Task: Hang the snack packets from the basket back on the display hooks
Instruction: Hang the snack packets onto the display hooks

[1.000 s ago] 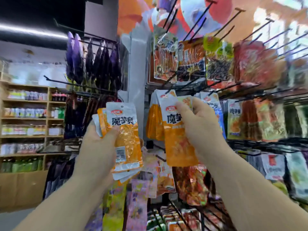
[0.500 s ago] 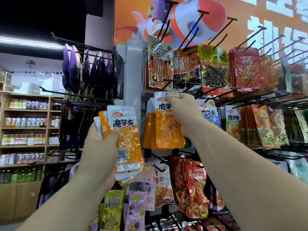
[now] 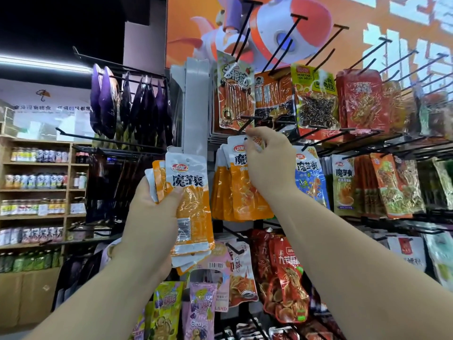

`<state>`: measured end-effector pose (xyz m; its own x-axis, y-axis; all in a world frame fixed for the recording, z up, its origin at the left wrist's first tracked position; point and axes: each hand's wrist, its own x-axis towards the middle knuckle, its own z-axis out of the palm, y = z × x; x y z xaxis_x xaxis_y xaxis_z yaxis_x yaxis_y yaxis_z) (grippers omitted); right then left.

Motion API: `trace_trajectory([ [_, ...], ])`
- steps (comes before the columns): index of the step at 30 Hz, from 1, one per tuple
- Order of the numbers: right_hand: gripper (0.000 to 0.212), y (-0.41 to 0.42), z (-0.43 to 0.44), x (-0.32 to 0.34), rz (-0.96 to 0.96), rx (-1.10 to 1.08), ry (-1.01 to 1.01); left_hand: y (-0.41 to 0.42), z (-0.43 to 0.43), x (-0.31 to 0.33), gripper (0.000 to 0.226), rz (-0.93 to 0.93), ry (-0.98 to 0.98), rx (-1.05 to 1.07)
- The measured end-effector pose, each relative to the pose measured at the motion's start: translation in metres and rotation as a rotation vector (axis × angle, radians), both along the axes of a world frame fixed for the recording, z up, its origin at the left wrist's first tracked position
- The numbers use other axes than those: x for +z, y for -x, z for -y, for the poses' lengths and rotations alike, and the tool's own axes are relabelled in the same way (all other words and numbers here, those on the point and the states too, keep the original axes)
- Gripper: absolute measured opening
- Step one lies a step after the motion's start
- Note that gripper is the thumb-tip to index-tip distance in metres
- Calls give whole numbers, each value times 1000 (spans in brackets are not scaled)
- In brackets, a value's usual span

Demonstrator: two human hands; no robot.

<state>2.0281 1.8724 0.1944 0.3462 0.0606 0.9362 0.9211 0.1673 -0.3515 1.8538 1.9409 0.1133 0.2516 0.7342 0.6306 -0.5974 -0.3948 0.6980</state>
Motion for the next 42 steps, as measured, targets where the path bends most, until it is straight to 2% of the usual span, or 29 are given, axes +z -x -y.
trace_trajectory([
  [6,29,-2,-3,-3,67,-85,-27,1,-2,-2,24,4,-9,-7],
  [11,32,-11,-8,-1,64,-164,121,1,-5,-6,23,2,0,-22],
  [14,39,-12,-13,-10,72,-182,132,0,-5,-8,24,3,-6,-25],
  [16,55,-9,-18,-20,78,-207,132,1,-6,-10,24,4,-11,-28],
  [19,89,0,-19,-32,27,-178,195,2,-6,-11,26,12,-18,-31],
  [21,97,5,-17,-36,-5,-126,222,2,-7,-11,26,24,-18,-24],
  [31,58,9,-16,-53,64,-48,285,4,-15,-18,26,35,-6,-54],
  [42,76,10,-19,-38,55,-117,588,0,-14,-17,28,24,-32,-82],
])
